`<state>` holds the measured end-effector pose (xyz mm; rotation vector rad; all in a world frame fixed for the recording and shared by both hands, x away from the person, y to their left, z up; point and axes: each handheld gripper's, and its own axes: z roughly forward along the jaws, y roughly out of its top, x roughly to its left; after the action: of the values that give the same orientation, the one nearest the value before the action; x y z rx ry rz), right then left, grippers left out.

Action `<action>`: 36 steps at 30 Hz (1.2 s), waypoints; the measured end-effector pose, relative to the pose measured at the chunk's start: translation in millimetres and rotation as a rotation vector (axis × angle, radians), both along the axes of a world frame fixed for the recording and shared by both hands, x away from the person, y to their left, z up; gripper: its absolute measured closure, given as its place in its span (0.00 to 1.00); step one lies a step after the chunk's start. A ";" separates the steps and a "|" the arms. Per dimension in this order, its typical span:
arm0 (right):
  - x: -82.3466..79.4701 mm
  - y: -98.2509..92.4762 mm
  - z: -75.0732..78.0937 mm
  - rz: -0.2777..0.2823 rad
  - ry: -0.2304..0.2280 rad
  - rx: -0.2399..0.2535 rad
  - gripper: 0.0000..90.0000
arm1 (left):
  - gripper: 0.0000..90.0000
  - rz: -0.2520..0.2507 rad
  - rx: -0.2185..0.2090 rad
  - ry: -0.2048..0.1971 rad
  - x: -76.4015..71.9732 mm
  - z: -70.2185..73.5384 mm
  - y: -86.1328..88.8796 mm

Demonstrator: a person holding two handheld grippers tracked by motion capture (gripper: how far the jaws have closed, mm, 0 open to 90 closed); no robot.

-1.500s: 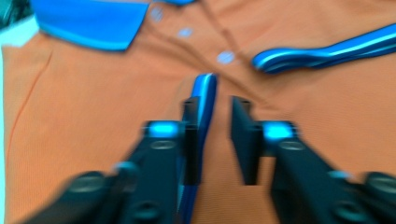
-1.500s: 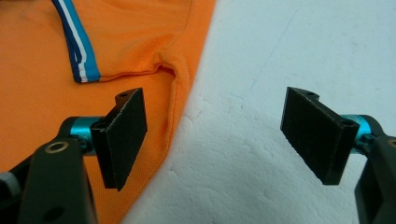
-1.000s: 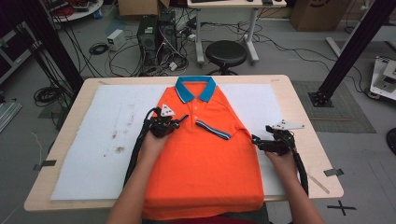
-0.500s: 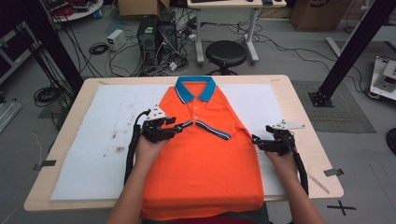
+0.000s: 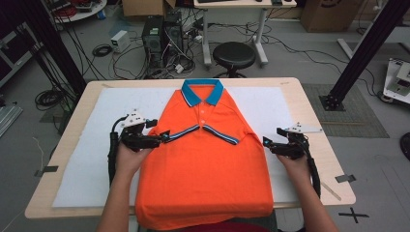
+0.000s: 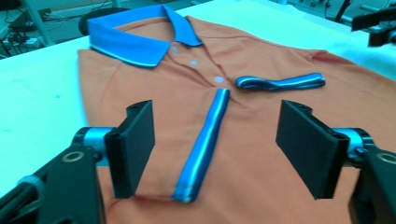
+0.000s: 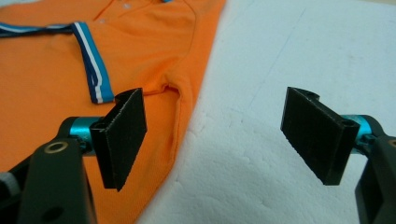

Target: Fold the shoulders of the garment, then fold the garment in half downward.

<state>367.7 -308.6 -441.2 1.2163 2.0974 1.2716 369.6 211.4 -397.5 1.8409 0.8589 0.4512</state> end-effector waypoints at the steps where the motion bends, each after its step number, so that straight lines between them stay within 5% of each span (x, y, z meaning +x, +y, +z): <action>1: 0.1 -0.6 0.5 -0.003 -0.001 0.002 0.25 | 0.28 -0.007 -0.016 0.006 1.3 -2.1 3.7; 4: 1.1 -2.2 3.3 -0.008 0.004 -0.003 0.25 | 0.27 -0.030 -0.078 0.025 4.5 -9.9 11.8; 7: 0.4 -4.0 9.8 -0.002 -0.010 0.002 0.24 | 0.25 -0.012 -0.084 0.026 5.9 -12.7 14.6; 21: -0.3 -0.4 13.8 0.013 -0.006 -0.014 0.24 | 0.25 0.017 -0.041 0.010 7.1 -15.7 14.1; 36: -2.8 2.2 24.3 0.028 -0.029 -0.021 0.24 | 0.25 0.030 -0.018 0.043 14.1 -24.3 9.5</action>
<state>364.9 -306.4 -416.9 1.1570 2.1091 1.2680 383.7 220.9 -421.8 1.8289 0.9183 0.4230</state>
